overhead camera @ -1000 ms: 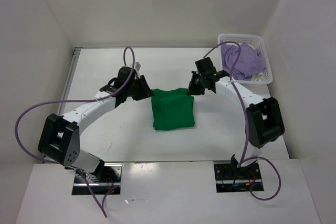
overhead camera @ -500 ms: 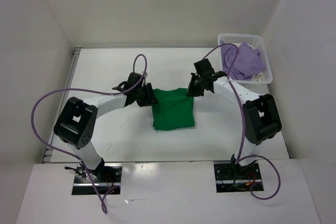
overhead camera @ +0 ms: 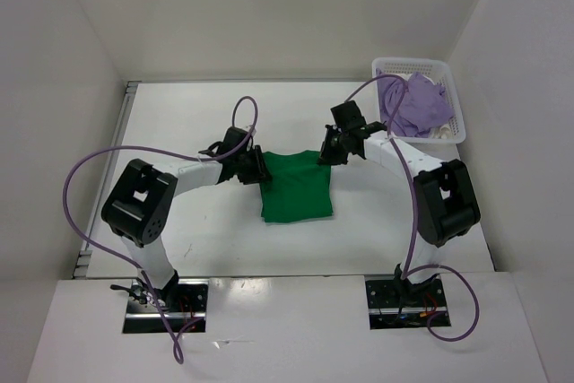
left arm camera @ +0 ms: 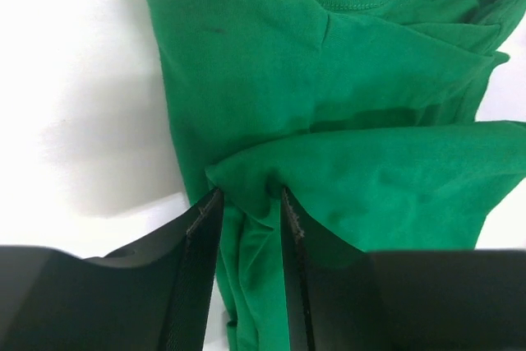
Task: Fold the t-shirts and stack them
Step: Fold the long partially folded tshirt into a neat square
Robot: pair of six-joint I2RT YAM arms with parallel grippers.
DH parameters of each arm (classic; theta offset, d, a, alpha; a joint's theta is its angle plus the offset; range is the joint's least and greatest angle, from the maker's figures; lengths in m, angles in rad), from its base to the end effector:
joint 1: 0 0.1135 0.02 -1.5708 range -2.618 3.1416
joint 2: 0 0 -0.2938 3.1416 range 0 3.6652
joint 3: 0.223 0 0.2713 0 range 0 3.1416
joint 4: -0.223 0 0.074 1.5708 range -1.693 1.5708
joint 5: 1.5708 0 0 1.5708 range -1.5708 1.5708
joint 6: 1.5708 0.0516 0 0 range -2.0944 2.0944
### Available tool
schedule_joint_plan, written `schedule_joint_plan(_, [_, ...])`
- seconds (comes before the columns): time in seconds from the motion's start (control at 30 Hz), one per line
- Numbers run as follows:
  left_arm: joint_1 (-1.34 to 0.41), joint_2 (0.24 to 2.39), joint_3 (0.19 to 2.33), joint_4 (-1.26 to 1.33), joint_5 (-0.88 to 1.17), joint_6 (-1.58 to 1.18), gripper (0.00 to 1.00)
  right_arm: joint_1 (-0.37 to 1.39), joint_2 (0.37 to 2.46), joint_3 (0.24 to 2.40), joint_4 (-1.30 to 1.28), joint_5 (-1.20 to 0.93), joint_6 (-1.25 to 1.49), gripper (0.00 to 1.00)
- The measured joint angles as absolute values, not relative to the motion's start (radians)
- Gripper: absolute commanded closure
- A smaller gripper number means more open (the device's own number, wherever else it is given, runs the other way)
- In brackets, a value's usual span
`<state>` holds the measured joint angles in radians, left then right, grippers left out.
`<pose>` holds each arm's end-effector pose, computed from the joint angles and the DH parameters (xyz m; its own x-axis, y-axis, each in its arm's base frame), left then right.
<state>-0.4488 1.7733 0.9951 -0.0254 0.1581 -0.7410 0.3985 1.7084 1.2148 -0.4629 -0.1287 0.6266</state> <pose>0.3536 -0.1793 0.1683 -0.8342 -0.3381 -0.4356 -0.0490 0.8323 -0.5522 0.3604 0.1589 0.2297 -0.8757 0.2623 -0.4054 0.0747 0.9031 0.4229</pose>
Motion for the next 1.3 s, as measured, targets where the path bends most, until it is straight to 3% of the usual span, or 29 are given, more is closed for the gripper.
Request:
schedule_joint_plan(0.3, [-0.449,1.789,1.004,-0.022,0.143,-0.767,0.92,0.398,1.71,1.209,-0.454,-0.143,0.627,1.0])
schedule_joint_plan(0.5, [-0.449,1.716,1.01,-0.09,0.138,-0.772,0.95,0.394,1.71,1.201,-0.457,-0.143,0.627,1.0])
schedule_joint_plan(0.83, [-0.453,1.618,1.205,-0.178,0.134,-0.764,0.98,0.308,1.713,1.228,-0.473,-0.159,0.612,1.0])
schedule_joint_plan(0.97, [-0.453,1.705,1.269,-0.15,0.103,-0.76,0.98,0.298,1.81,1.364,-0.473,-0.154,0.606,1.0])
schedule_joint_plan(1.07, [-0.444,1.858,1.369,-0.116,0.07,-0.757,0.98,0.294,2.022,1.554,-0.438,-0.136,0.598,1.0])
schedule_joint_plan(1.3, [-0.427,1.93,1.433,-0.101,0.056,-0.756,1.0,0.292,2.061,1.584,-0.461,-0.138,0.595,1.0])
